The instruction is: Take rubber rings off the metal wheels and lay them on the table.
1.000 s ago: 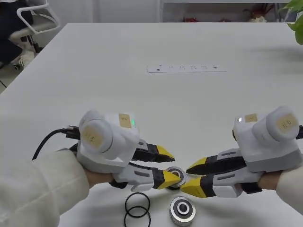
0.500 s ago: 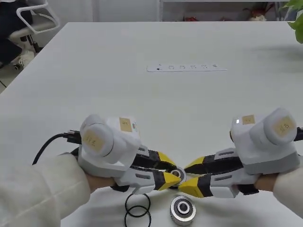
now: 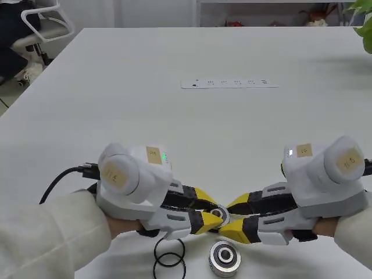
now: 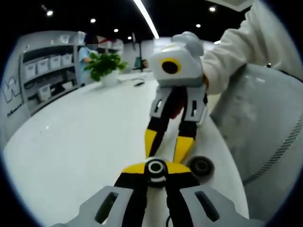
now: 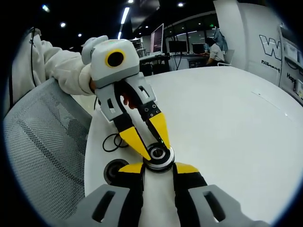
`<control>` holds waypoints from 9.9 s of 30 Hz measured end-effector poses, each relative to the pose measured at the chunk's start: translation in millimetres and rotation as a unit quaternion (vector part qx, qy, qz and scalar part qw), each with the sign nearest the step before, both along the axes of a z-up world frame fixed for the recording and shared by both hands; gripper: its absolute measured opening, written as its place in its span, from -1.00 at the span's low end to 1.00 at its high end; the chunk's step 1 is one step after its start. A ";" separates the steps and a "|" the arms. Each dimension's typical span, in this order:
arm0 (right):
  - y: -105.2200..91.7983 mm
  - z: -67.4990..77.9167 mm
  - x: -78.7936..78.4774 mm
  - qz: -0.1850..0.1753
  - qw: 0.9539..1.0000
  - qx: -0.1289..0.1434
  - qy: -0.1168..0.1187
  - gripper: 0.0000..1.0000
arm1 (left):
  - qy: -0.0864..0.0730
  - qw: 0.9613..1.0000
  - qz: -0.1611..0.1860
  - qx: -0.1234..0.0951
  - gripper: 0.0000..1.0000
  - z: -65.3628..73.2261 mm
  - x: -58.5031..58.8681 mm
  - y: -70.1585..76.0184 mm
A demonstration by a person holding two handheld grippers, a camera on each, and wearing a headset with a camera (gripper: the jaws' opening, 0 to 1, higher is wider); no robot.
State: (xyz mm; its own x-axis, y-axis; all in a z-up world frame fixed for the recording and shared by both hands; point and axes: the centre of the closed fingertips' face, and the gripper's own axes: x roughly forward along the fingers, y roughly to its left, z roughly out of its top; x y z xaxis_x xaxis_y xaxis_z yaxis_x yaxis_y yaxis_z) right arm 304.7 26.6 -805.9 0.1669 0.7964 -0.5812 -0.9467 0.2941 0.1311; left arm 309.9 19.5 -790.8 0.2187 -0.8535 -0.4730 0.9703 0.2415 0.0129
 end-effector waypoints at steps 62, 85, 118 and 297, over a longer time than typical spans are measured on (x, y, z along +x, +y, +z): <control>-15.7 -0.2 12.5 -0.070 0.996 -0.012 0.044 -1.00 | -0.015 1.000 0.000 0.005 -0.73 -0.8 0.0 1.7; -8.3 10.7 9.9 -0.108 0.988 0.035 0.105 -1.00 | -0.026 1.000 -0.011 0.010 -0.73 -1.0 -0.2 0.7; 4.4 22.0 6.3 -0.090 0.989 0.047 0.105 -1.00 | -0.025 1.000 -0.007 0.009 -0.73 -0.7 -0.7 0.4; 9.2 35.2 3.1 -0.071 0.993 0.024 0.091 -0.77 | -0.009 0.985 0.170 -0.032 0.69 68.2 -56.6 164.1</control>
State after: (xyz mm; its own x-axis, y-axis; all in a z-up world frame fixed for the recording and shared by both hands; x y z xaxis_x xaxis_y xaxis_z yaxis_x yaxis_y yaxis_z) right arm 307.8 35.8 -770.7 0.1749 0.8001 -0.5738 -0.8553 0.4122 0.3140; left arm 253.3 183.5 -722.6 0.5051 -0.7576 -0.4133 0.8329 0.5534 0.0035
